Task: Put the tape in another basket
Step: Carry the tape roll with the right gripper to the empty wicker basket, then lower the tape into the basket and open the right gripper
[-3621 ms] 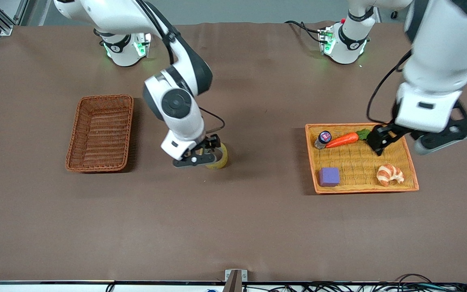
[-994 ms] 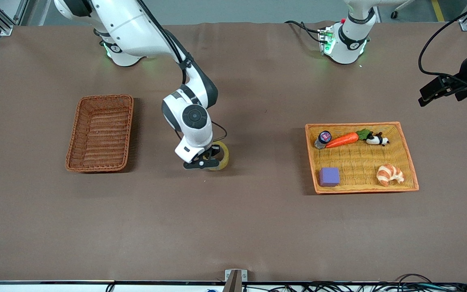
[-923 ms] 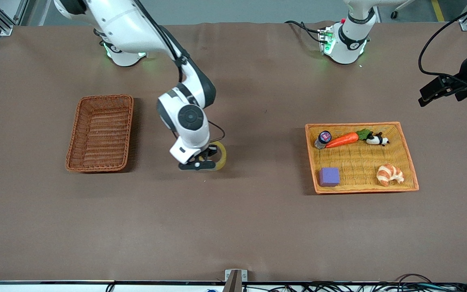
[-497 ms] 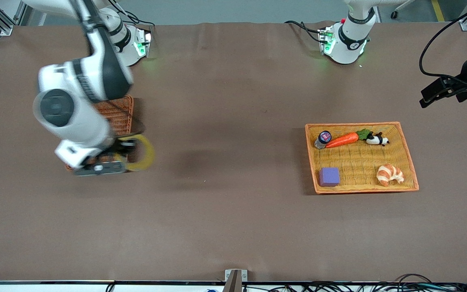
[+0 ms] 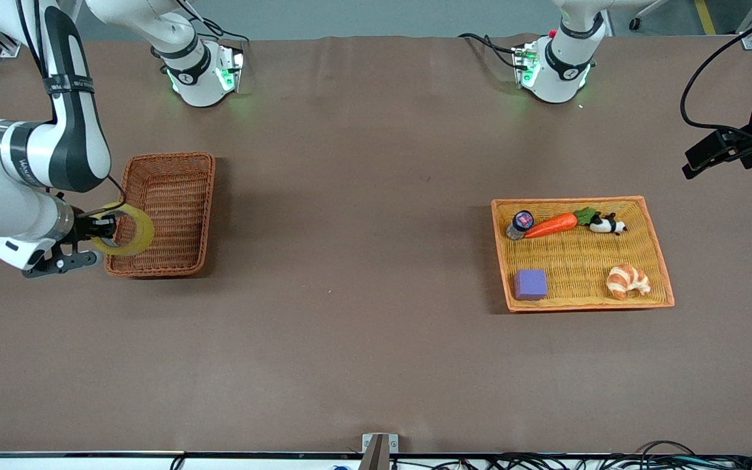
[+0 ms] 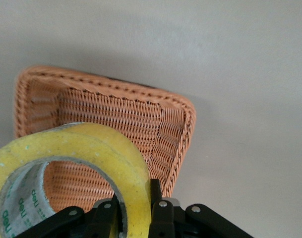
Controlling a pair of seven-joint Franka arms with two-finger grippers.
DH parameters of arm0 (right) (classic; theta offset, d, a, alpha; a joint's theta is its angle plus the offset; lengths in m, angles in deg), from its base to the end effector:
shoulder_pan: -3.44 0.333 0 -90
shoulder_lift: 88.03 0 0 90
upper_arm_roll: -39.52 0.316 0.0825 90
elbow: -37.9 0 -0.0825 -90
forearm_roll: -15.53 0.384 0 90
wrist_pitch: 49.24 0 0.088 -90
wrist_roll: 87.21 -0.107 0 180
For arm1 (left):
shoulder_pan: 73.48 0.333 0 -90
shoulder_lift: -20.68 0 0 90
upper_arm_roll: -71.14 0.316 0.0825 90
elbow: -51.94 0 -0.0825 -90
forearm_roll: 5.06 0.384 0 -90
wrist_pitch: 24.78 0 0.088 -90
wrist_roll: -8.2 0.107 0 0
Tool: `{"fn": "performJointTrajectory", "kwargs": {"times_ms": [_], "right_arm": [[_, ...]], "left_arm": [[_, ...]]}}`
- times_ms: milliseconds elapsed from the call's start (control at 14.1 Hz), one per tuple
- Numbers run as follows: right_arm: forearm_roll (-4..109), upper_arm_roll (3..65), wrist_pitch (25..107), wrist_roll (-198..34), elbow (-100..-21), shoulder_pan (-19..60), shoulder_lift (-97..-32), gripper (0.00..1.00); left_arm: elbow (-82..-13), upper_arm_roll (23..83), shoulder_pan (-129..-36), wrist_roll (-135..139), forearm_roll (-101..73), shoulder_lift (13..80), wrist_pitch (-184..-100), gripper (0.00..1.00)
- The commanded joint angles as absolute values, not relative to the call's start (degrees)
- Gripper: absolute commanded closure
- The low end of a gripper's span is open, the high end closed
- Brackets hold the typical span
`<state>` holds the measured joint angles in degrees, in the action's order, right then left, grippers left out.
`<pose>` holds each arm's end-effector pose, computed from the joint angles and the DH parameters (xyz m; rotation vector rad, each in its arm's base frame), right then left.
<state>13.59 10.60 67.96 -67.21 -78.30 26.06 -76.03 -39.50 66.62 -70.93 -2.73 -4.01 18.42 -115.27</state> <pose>0.5621 -0.0574 0.3450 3.0137 0.3909 -0.2927 0.5429 -0.0176 0.6350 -3.1131 -0.2440 -0.0390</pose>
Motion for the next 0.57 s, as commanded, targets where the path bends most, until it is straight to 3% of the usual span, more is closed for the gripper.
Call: {"fn": "performJointTrajectory", "kwargs": {"times_ms": [0,213,497], "right_arm": [[13.8,10.0,77.3,-66.4,-93.5,27.0,-85.1,1.0],[13.7,9.9,88.1,-66.2,-100.4,27.0,-84.3,1.0],[13.8,9.9,95.5,-66.2,-105.1,26.7,-83.0,0.98]], "left_arm": [[-40.2,66.7,-70.8,-2.6,-4.4,17.8,-116.0,0.0],[-40.0,66.7,-70.8,-1.8,-4.1,18.0,-116.2,0.0],[-40.0,66.6,-71.0,-1.7,-4.1,18.2,-116.2,0.0]]}}
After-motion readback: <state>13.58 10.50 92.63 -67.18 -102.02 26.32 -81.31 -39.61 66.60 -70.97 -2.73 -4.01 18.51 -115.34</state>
